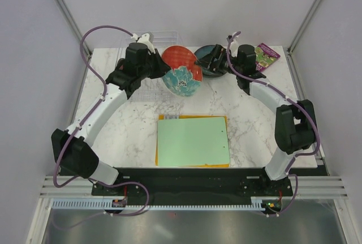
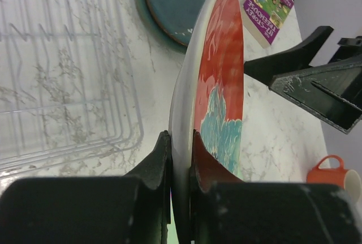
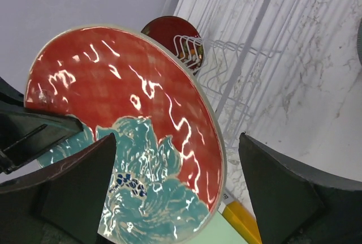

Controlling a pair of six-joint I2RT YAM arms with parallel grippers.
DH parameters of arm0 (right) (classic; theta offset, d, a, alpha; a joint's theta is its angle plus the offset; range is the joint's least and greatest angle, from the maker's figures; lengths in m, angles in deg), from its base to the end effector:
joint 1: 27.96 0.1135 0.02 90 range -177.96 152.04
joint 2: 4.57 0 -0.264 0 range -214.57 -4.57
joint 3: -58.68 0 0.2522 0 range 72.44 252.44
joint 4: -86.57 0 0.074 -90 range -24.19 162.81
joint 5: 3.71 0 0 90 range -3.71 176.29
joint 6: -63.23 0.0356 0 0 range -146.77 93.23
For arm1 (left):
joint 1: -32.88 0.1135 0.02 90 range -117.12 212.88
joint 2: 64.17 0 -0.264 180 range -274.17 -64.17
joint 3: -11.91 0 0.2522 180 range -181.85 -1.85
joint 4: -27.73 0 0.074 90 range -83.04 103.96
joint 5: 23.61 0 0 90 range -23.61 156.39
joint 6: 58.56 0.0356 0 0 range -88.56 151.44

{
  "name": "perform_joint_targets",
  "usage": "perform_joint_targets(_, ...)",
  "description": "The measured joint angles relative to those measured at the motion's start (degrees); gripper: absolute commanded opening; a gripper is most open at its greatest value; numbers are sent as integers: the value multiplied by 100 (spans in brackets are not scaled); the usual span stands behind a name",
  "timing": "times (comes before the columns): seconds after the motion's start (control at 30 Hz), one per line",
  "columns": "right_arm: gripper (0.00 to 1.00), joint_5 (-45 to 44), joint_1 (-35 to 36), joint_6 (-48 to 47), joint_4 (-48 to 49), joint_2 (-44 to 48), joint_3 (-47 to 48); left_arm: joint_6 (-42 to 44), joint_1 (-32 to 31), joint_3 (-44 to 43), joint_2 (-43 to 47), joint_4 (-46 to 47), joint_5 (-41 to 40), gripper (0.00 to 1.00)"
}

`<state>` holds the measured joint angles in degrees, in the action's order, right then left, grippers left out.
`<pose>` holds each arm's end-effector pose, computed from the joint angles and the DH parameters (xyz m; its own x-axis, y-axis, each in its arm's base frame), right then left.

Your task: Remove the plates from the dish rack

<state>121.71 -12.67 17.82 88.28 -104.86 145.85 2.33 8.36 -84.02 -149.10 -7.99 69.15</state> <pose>0.3937 0.1290 0.2956 -0.6715 0.4095 -0.6176 -0.4093 0.4897 0.7698 0.3120 -0.1442 0.3788 -0.5534 -0.2816 -0.7838 0.2118 0.8625 -0.4595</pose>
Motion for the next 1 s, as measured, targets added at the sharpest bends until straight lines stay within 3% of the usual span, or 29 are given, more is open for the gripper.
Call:
perform_joint_targets(0.2, 95, 214, 33, 385, 496, -197, -175, -299, 0, 273, 4, 476, 400, 2)
perform_joint_targets(0.27, 87, 210, 37, 391, 503, -214, -205, -354, 0, 317, 17, 649, 468, 2)
perform_joint_targets(0.3, 78, 212, 37, 382, 505, -214, -223, -372, 0, 332, 24, 704, 496, 2)
perform_joint_targets(0.37, 43, 236, 37, 365, 516, -214, -227, -389, 0, 374, 63, 804, 535, 2)
perform_joint_targets(0.43, 0, 337, 37, 442, 651, -214, -249, -389, 2, 382, 92, 839, 540, 2)
perform_joint_targets(0.6, 0, 999, -195, 1176, 1550, -212, -358, -975, 260, 481, 229, 1051, 990, 5)
perform_joint_targets(0.67, 0, 1088, -221, 1499, 2009, -223, -409, -1005, 271, 518, 286, 1193, 1040, 23)
perform_joint_targets(0.7, 0, 1104, -227, 1611, 2175, -229, -428, -1012, 284, 553, 304, 1274, 1054, 43)
perform_joint_targets(0.8, 0, 1069, -190, 1628, 2317, -243, -428, -953, 337, 643, 262, 1473, 968, 78)
perform_joint_targets(0.87, 0, 931, -111, 1300, 2017, -245, -415, -835, 380, 649, 166, 1582, 883, 86)
perform_joint_targets(1.0, 0, 745, -127, 798, 1128, -256, -350, -496, 433, 649, 15, 1497, 332, 91)
